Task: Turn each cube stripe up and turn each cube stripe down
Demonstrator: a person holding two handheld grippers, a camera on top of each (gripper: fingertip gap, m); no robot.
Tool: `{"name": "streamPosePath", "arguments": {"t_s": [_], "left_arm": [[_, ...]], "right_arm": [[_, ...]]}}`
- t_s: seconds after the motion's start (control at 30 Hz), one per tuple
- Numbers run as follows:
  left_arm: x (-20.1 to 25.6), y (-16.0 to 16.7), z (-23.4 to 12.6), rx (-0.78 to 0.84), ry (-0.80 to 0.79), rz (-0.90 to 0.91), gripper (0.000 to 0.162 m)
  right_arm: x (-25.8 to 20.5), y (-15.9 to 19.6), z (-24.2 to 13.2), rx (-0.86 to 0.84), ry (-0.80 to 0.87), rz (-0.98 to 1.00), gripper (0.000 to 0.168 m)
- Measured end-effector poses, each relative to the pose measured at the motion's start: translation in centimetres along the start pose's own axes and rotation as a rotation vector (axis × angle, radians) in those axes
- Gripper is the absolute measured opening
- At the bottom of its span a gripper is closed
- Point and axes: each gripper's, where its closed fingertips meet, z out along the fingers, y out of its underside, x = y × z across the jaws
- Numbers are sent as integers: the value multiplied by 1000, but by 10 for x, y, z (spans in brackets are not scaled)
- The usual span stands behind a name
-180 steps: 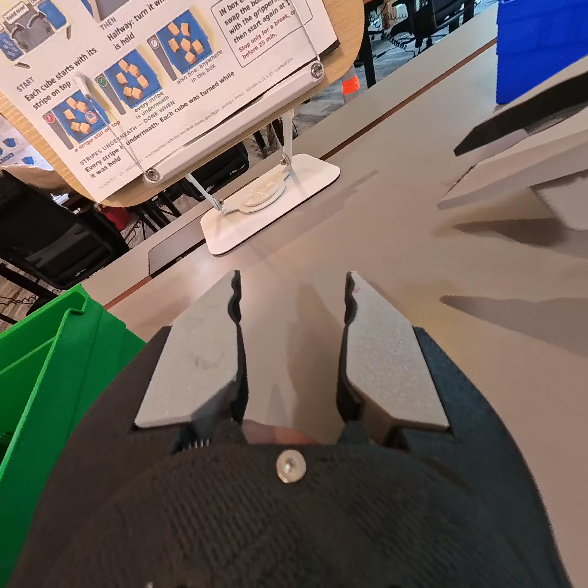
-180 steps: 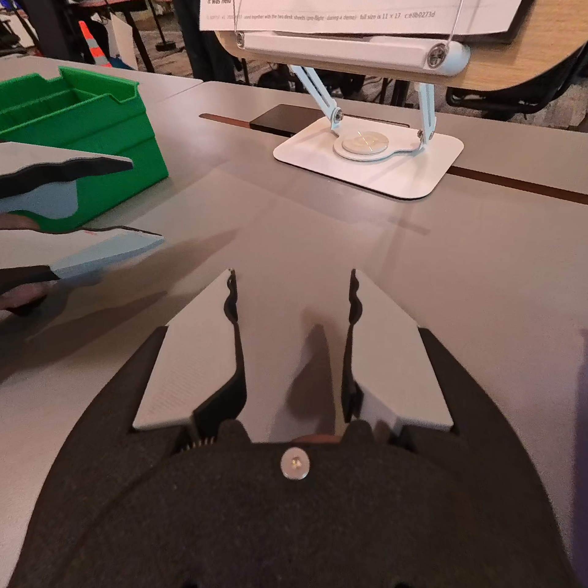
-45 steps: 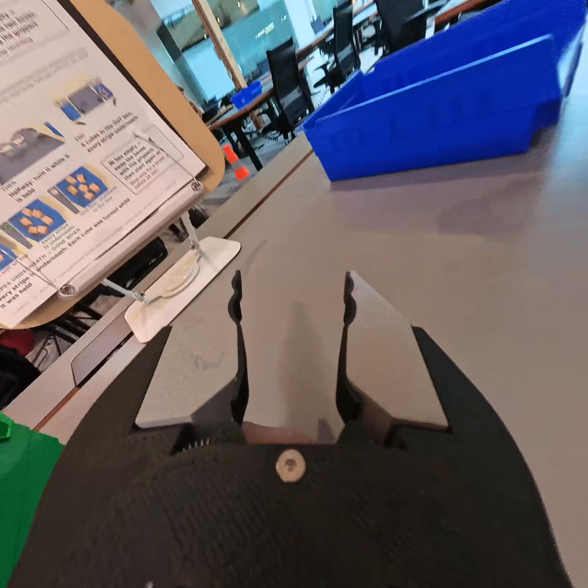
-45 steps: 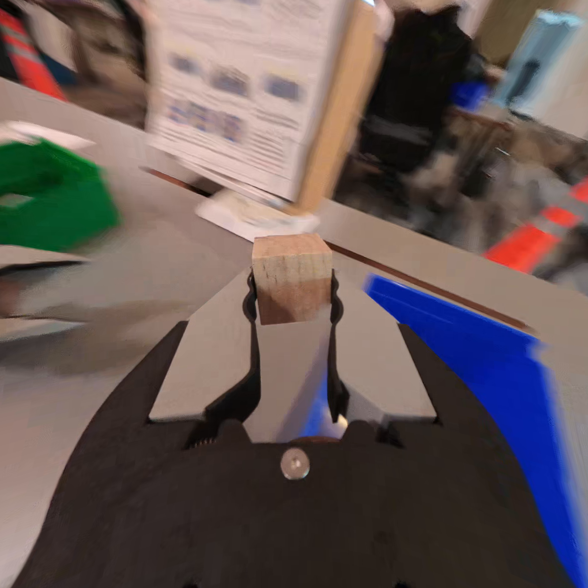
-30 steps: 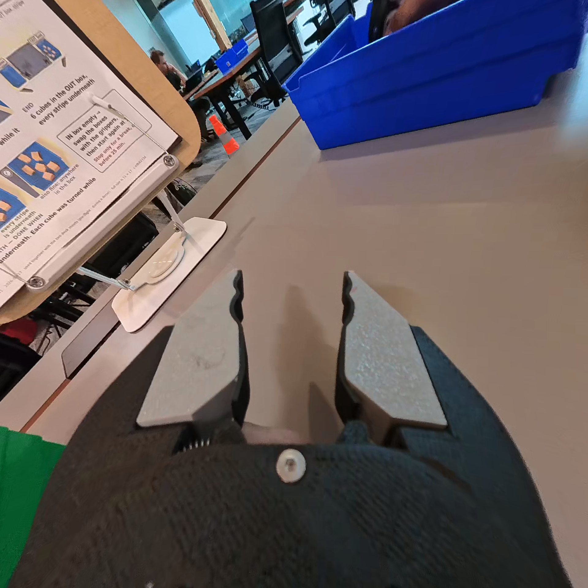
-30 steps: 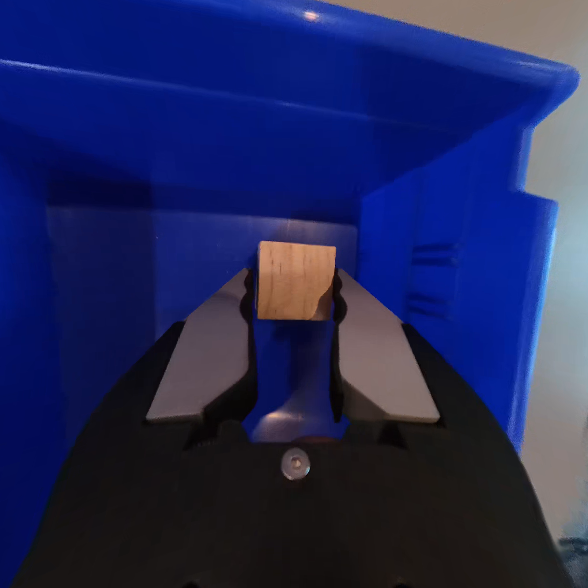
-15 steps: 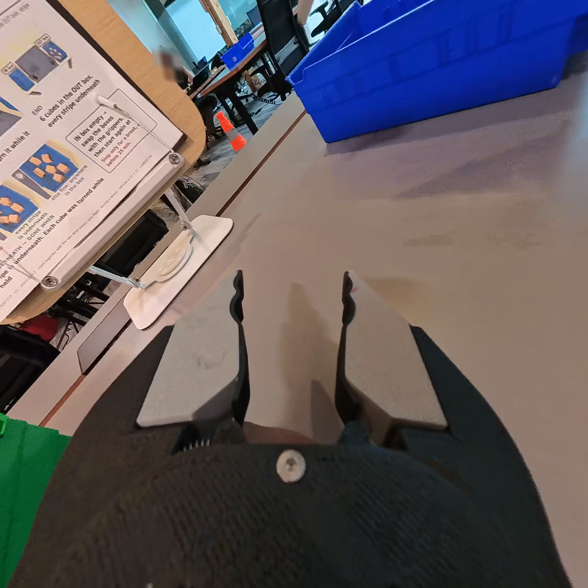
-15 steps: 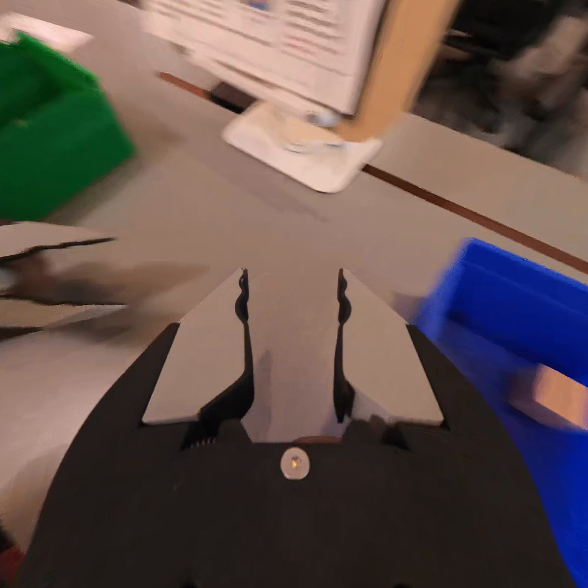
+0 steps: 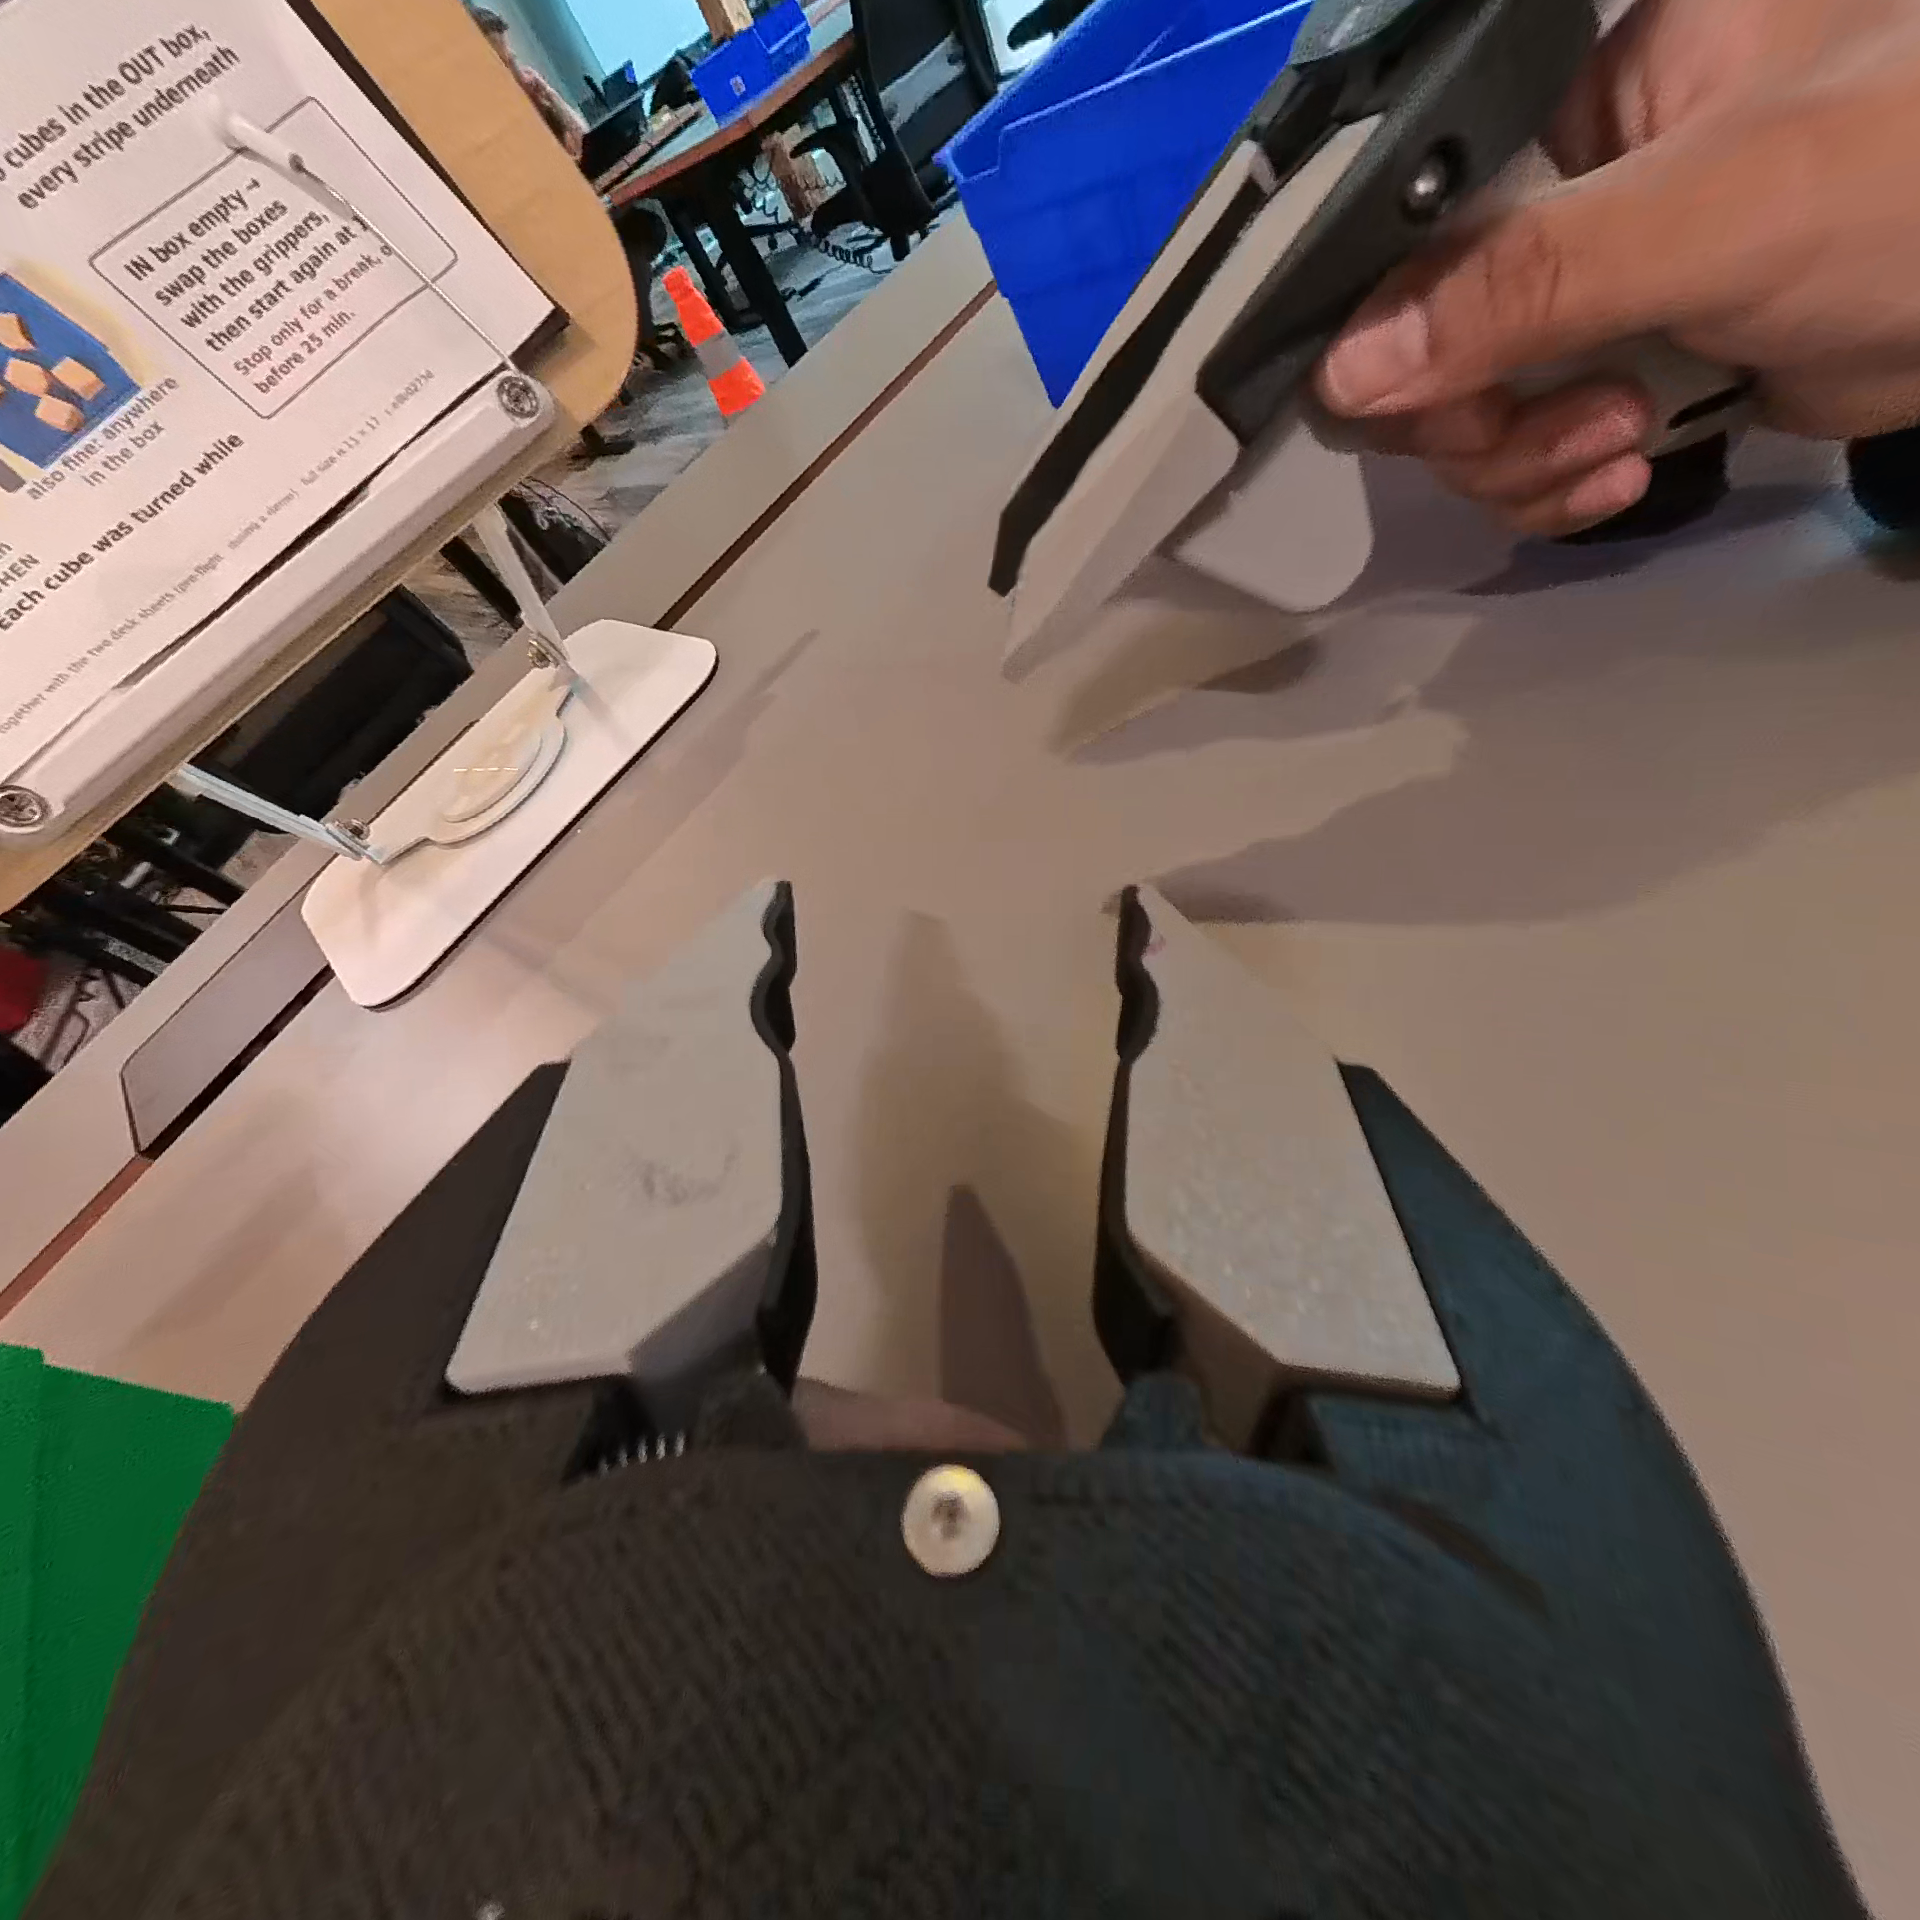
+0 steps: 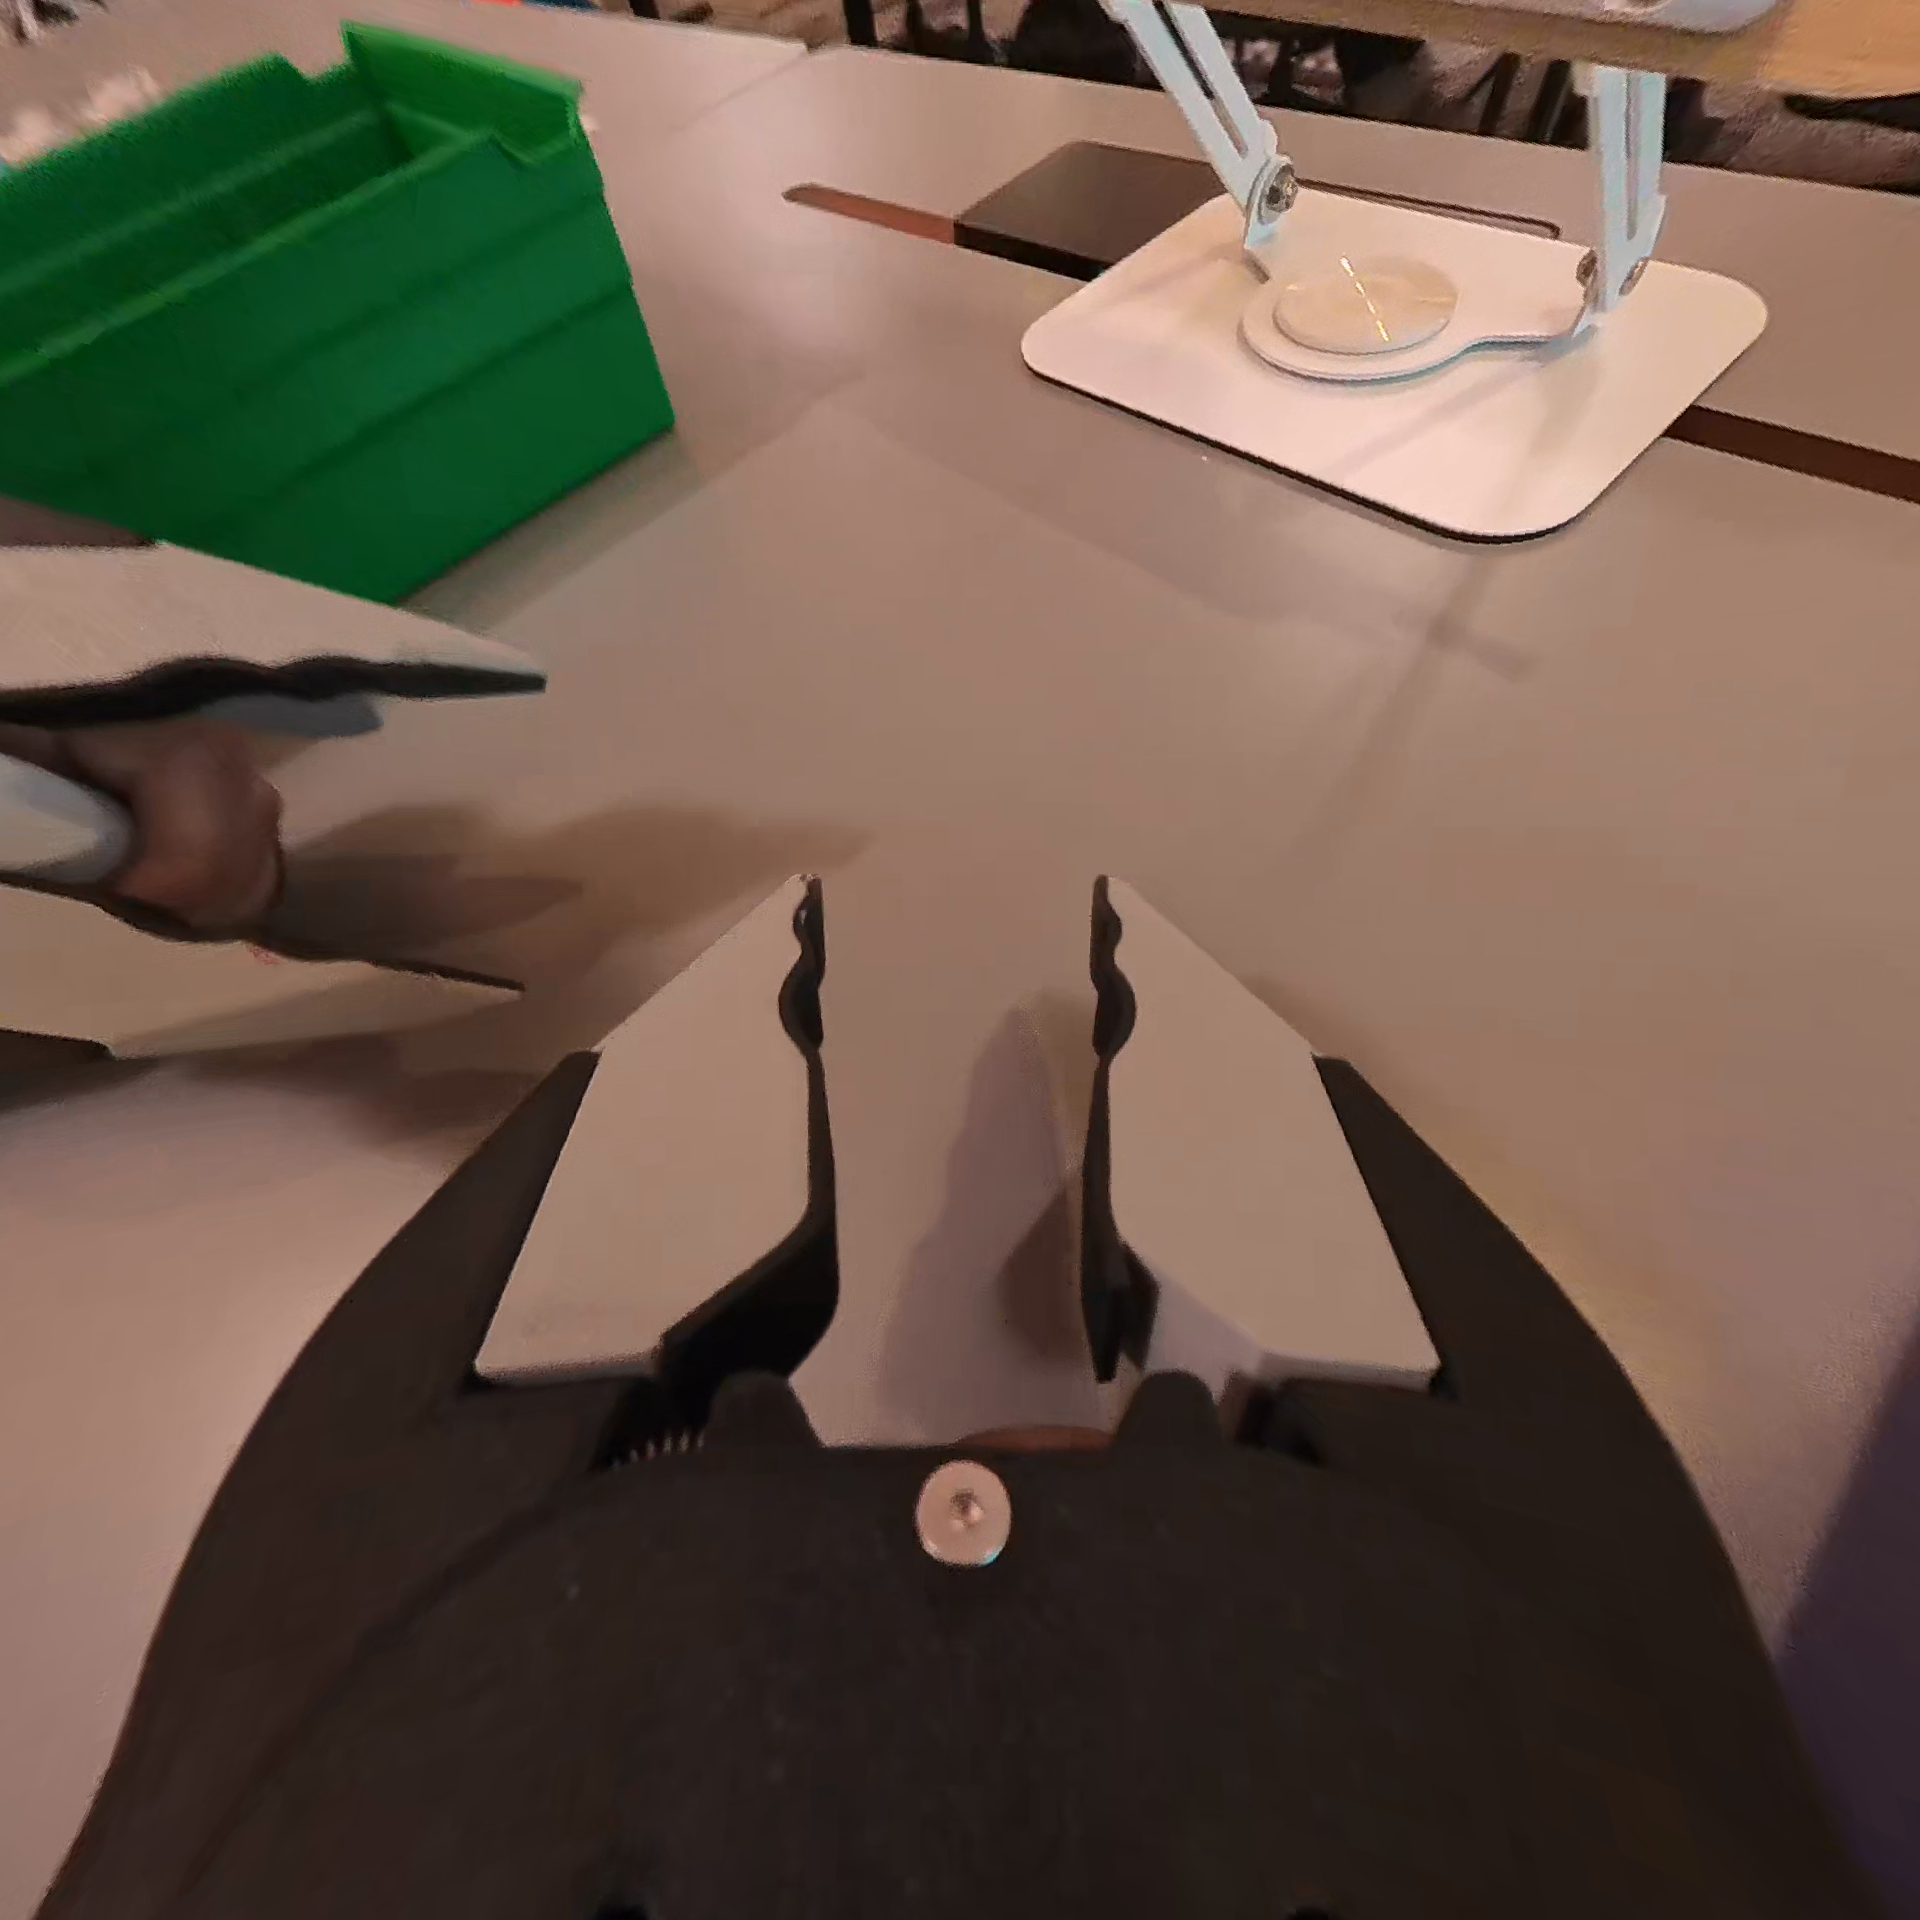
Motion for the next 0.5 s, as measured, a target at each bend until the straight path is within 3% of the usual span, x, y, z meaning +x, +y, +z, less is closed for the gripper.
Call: {"name": "streamPosePath", "arguments": {"t_s": [0.1,0.2,0.3,0.37,0.5], "left_arm": [[6,-6,-13,-7,1,-13,61],[14,-33,-48,58,40,-46,61],[18,-57,-92,105,189,-89,62],[-1,-64,-120,83,223,-119,63],[-82,-55,-166,4,92,-131,61]], "right_arm": [[0,2,0,-1,-3,13,49],[4,4,0,-20,47,-44,48],[-2,5,2,-29,34,-60,49],[-7,7,4,-40,29,-77,48],[-11,10,6,-63,59,-149,48]]}}
